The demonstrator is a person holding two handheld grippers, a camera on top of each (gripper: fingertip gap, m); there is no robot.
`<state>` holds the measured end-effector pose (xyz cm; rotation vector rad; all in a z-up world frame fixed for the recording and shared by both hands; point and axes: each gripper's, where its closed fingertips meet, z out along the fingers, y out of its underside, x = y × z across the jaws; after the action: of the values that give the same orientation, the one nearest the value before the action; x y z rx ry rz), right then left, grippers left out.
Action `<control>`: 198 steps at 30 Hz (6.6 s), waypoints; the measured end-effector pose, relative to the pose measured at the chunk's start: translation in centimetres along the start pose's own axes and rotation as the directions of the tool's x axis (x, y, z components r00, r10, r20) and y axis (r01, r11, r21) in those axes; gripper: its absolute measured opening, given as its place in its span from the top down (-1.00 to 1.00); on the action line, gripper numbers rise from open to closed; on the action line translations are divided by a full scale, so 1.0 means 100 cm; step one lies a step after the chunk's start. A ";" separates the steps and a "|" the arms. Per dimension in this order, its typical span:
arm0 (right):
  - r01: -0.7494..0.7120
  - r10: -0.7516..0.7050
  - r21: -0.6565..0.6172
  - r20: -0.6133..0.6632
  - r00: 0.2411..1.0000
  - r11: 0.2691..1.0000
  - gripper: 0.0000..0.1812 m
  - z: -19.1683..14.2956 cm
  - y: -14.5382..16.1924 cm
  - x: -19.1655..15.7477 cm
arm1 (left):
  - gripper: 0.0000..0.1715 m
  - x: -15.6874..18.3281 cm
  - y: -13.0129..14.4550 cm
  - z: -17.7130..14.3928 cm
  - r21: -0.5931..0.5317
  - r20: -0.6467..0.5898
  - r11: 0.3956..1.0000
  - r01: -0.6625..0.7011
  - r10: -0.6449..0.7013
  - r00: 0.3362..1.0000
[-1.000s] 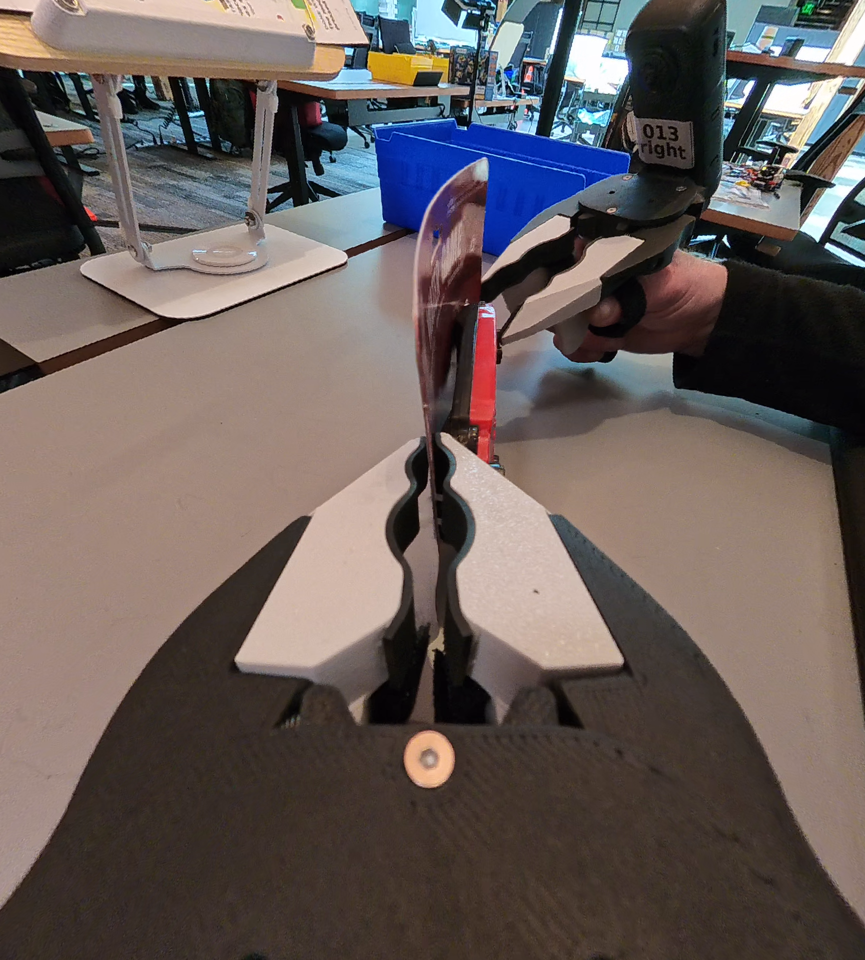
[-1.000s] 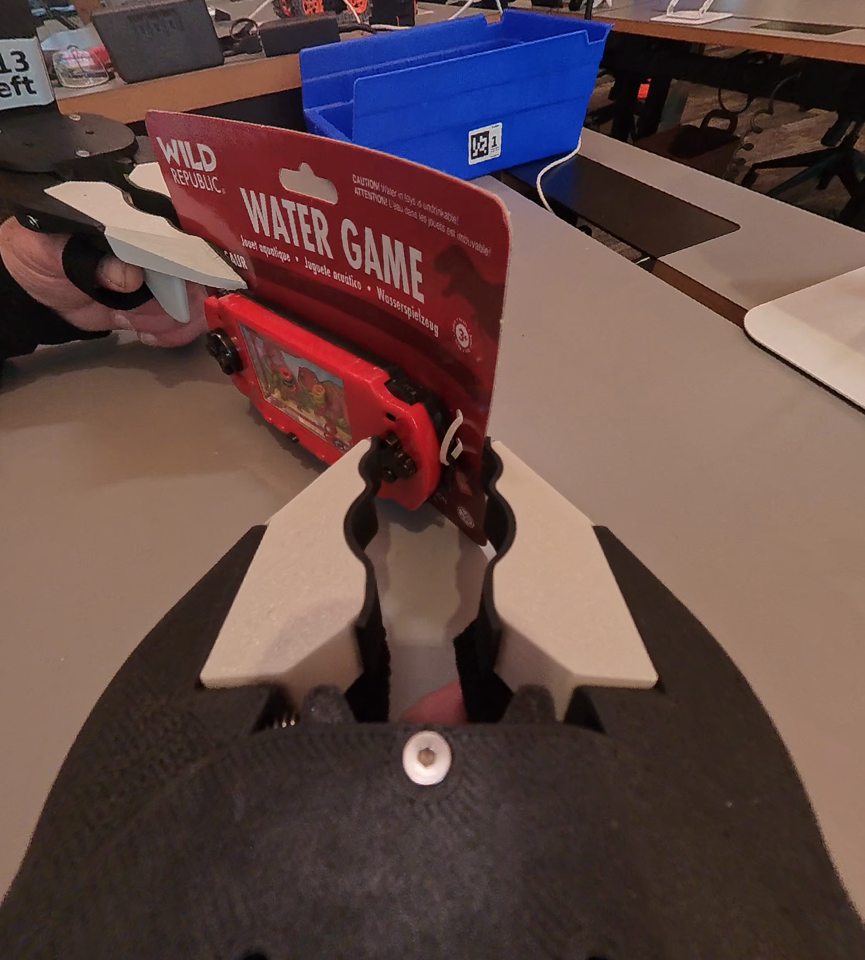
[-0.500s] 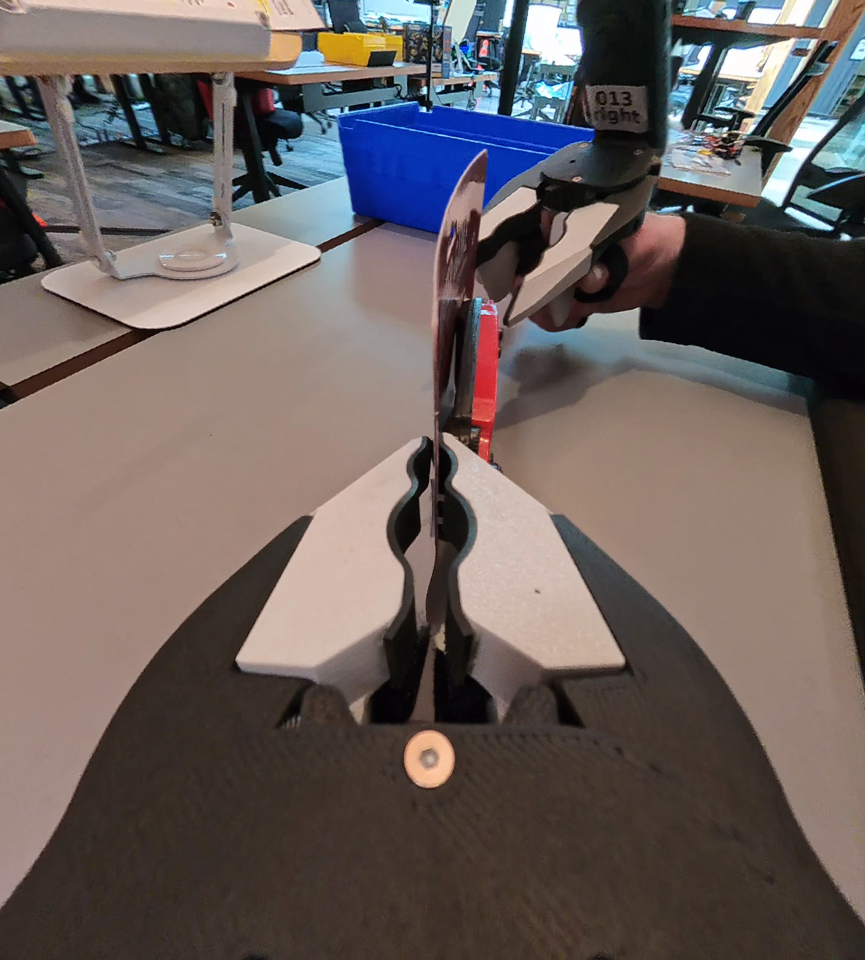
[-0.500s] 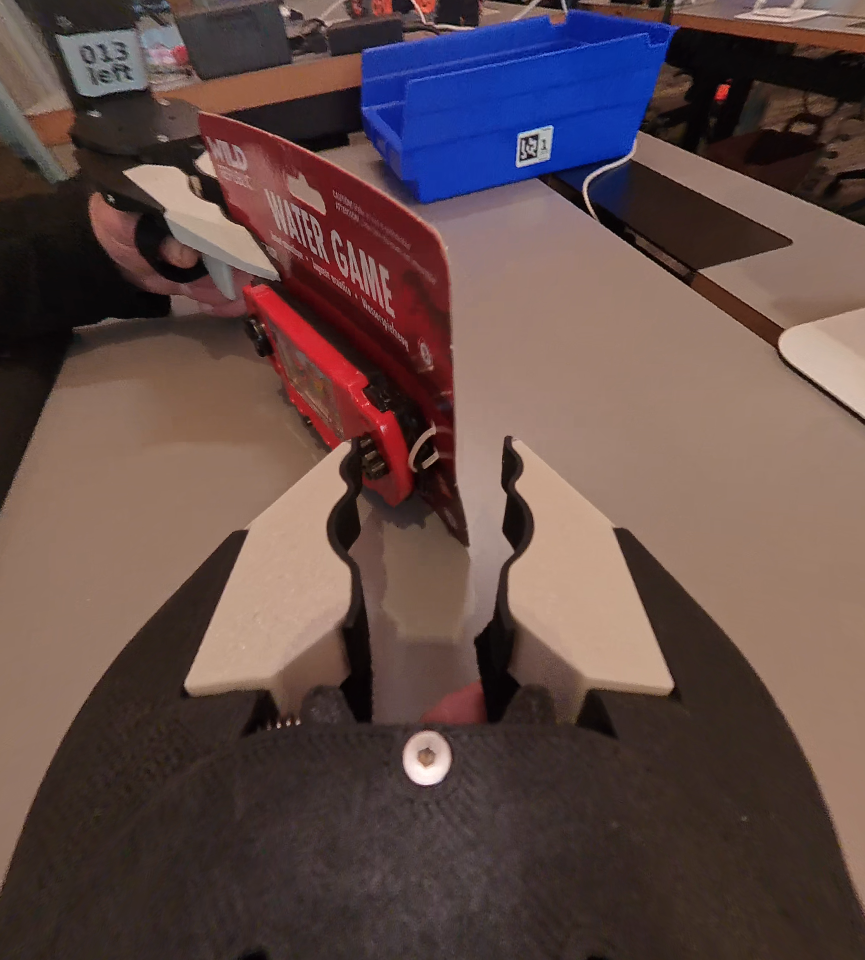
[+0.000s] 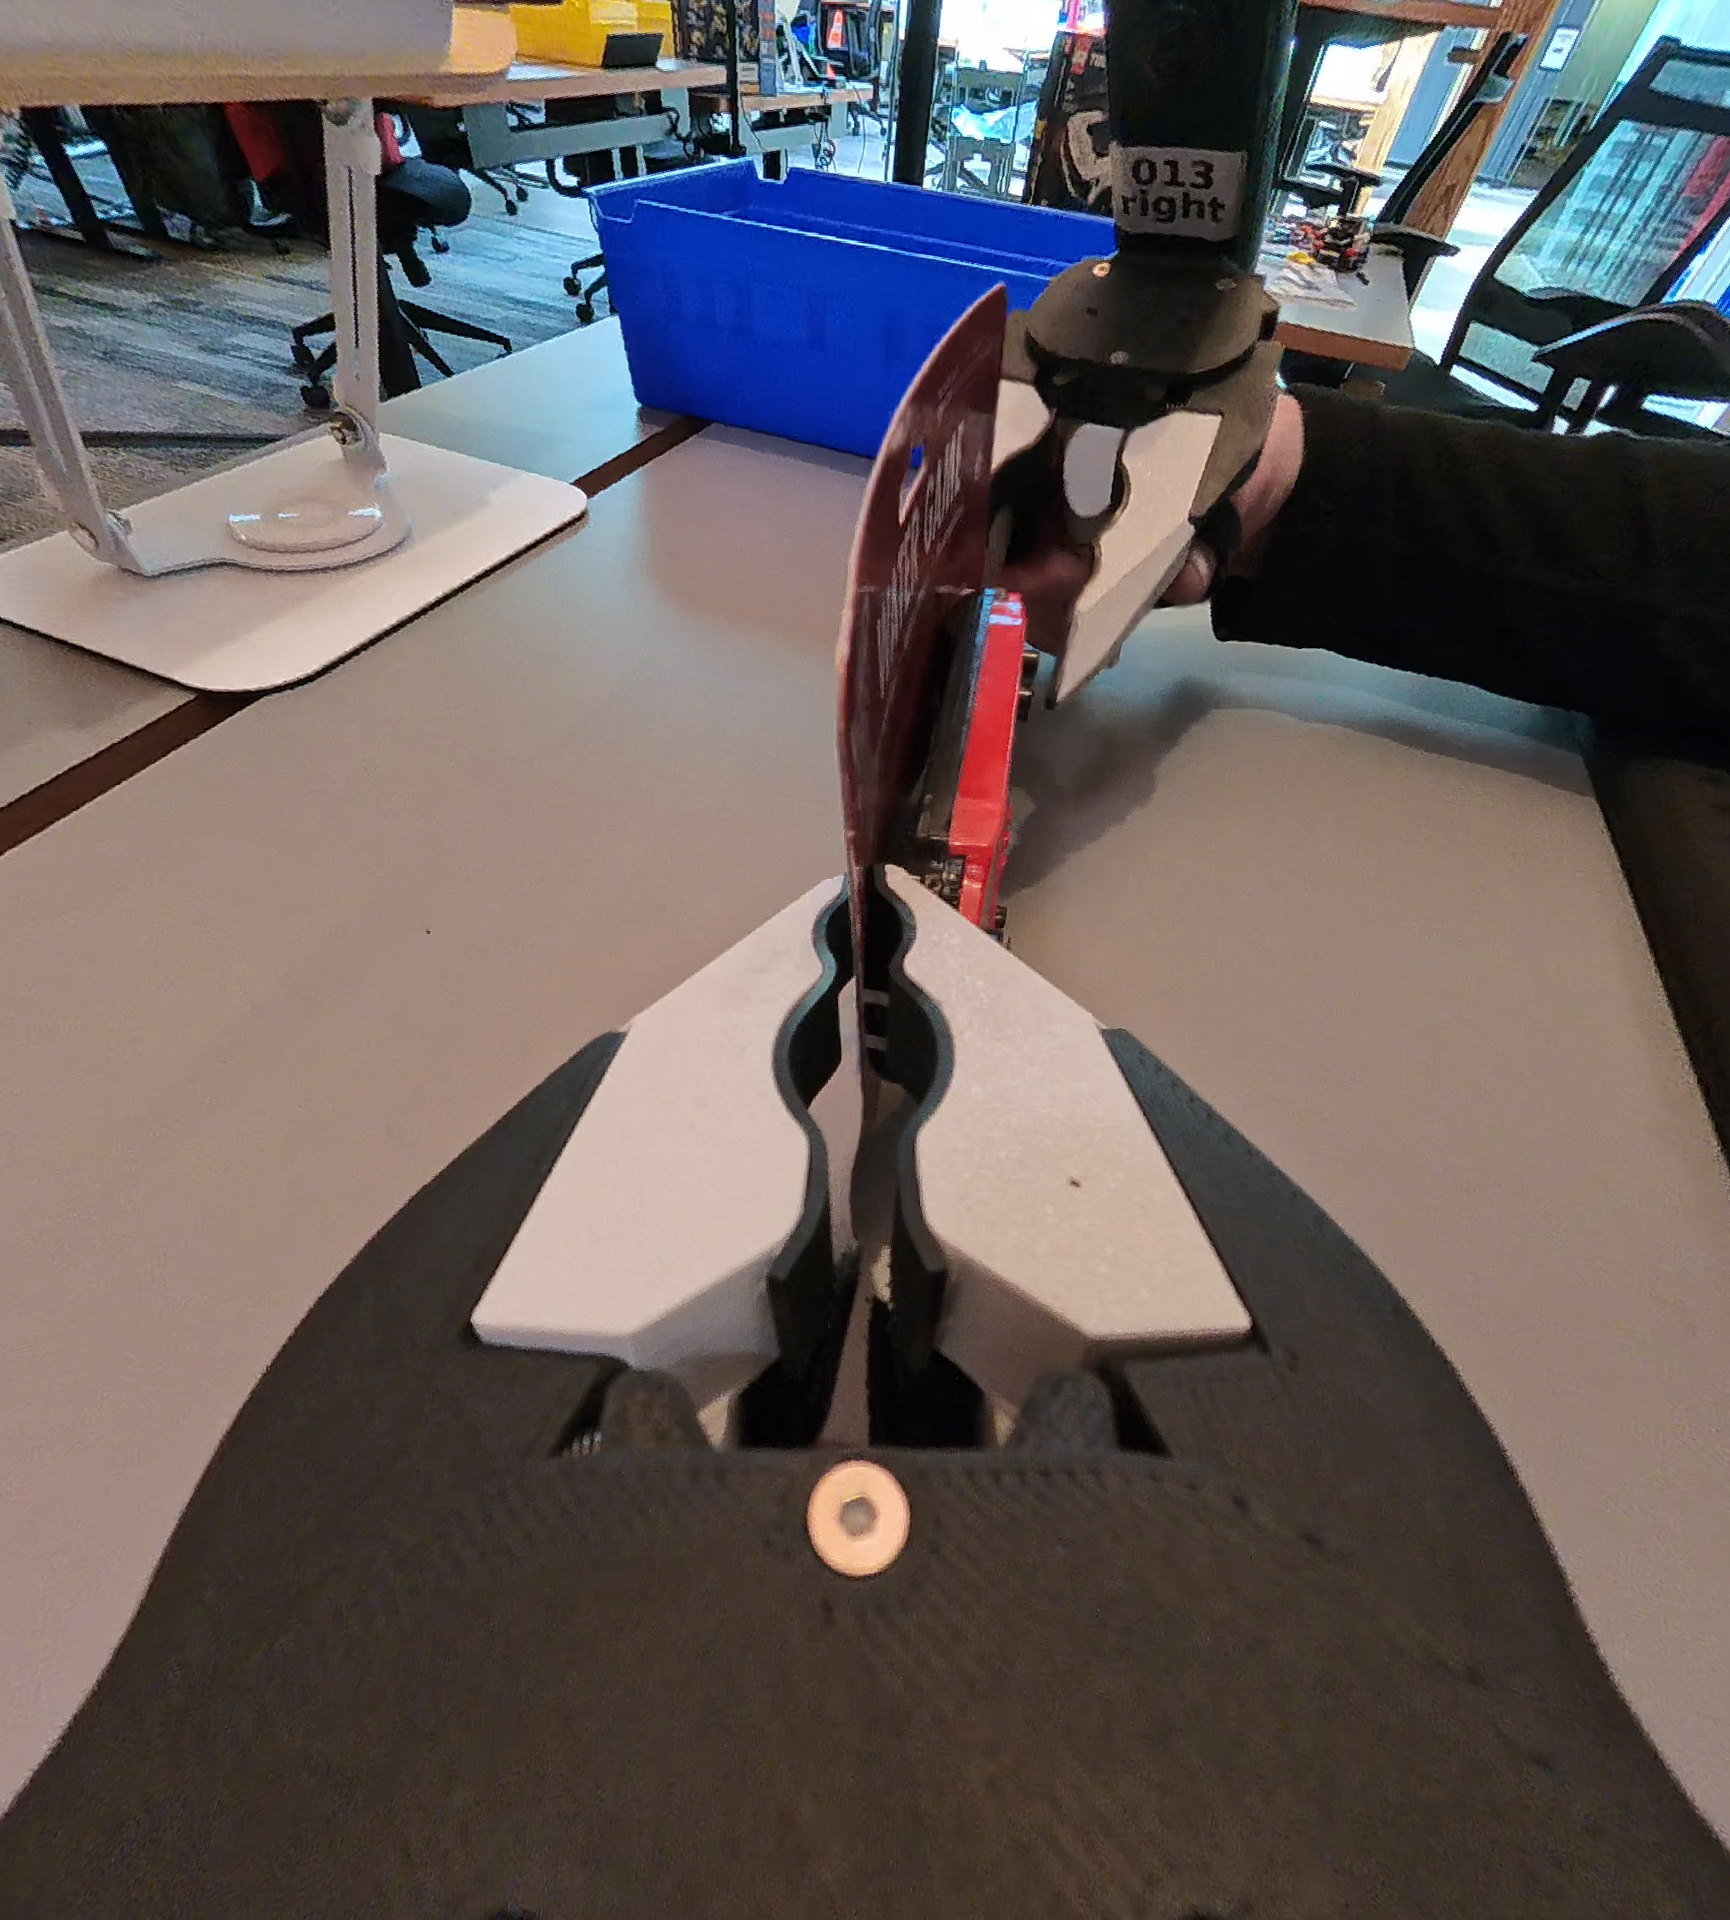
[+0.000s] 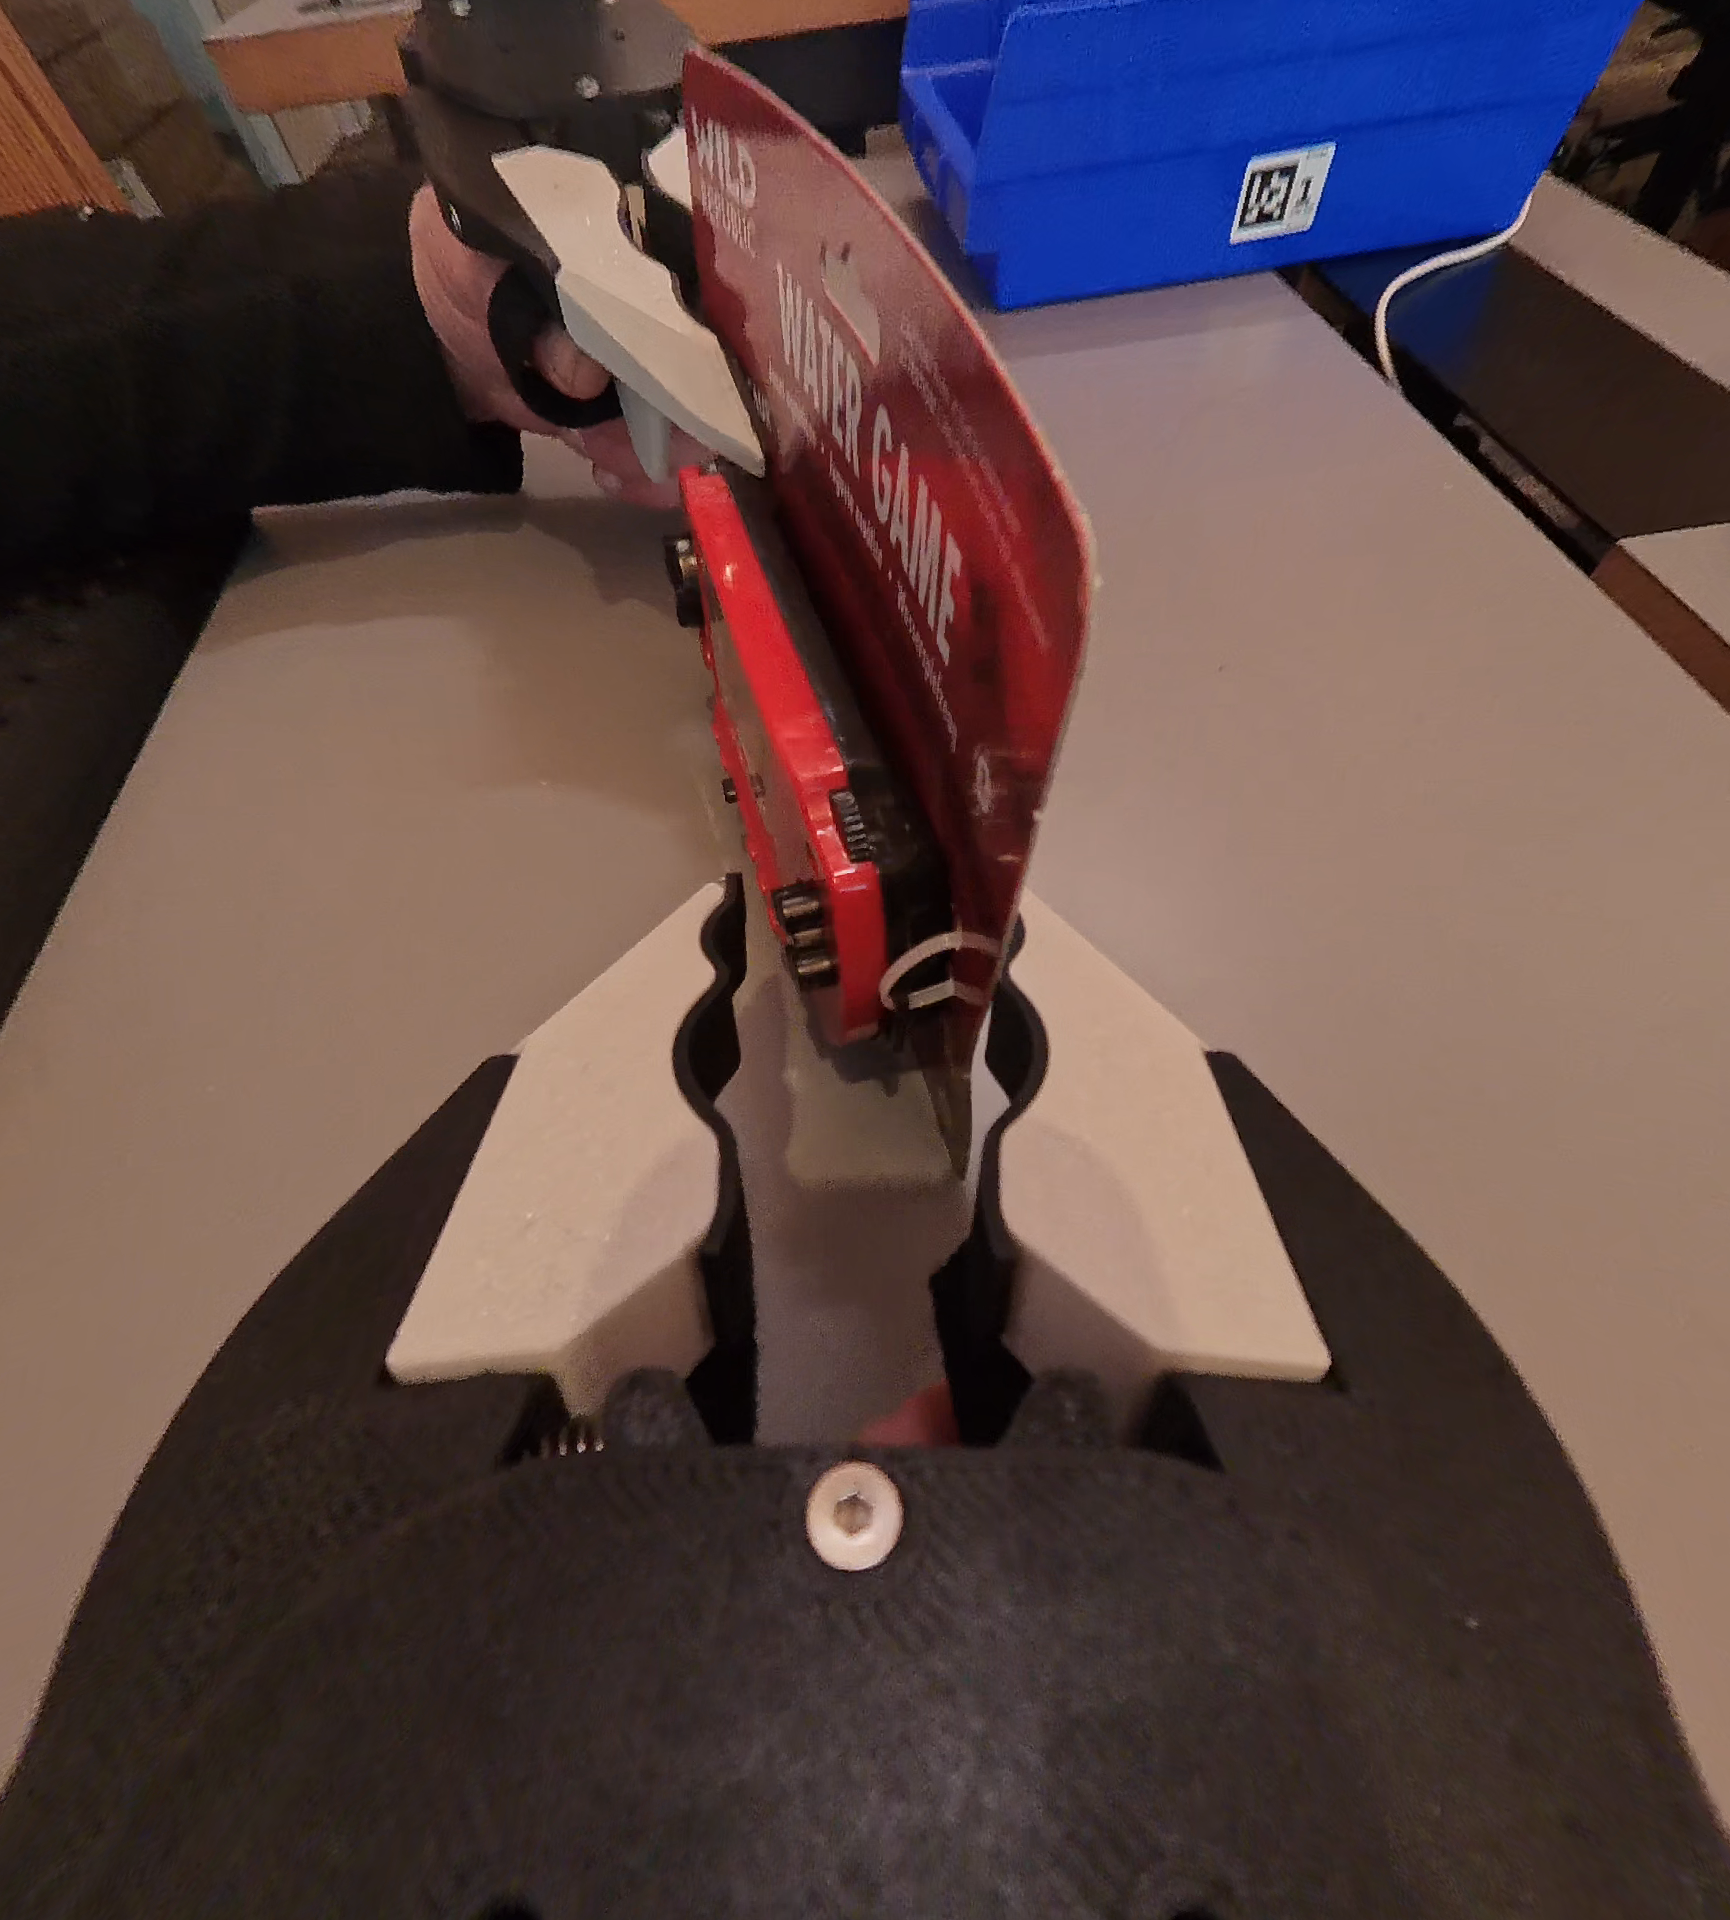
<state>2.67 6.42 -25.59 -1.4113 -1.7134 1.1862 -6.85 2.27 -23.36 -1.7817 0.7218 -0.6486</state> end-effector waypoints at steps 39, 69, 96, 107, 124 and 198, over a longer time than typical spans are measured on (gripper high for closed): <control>-0.006 0.006 0.000 0.024 1.000 1.000 0.63 0.003 0.001 -0.002 | 1.00 -0.004 -0.001 0.002 0.014 0.032 1.000 0.017 -0.018 0.999; -0.028 0.028 0.002 0.039 0.999 1.000 0.63 0.004 0.002 -0.003 | 1.00 -0.003 -0.001 0.003 0.012 0.039 1.000 0.019 -0.019 0.999; -0.002 0.000 -0.064 -0.020 1.000 0.998 0.71 0.001 0.008 0.001 | 0.07 -0.032 0.029 0.016 -0.115 0.341 0.988 0.105 -0.060 0.938; -0.023 0.023 -0.049 -0.002 1.000 0.999 0.70 0.002 0.007 0.000 | 0.43 -0.027 0.027 0.019 -0.102 0.307 0.989 0.108 -0.072 0.949; -0.028 0.025 -0.070 -0.042 0.999 0.997 0.64 0.000 0.009 0.006 | 0.42 -0.026 0.028 0.017 -0.103 0.305 0.987 0.120 -0.083 0.949; -0.149 0.093 -0.129 -0.362 0.928 0.980 0.46 -0.025 0.012 0.053 | 0.55 -0.028 0.022 0.036 -0.140 0.304 0.951 0.275 -0.223 0.926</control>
<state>4.07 12.18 -26.08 -1.7284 -1.5045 0.8087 -6.55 5.99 -26.79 -2.1046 0.3662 -0.4883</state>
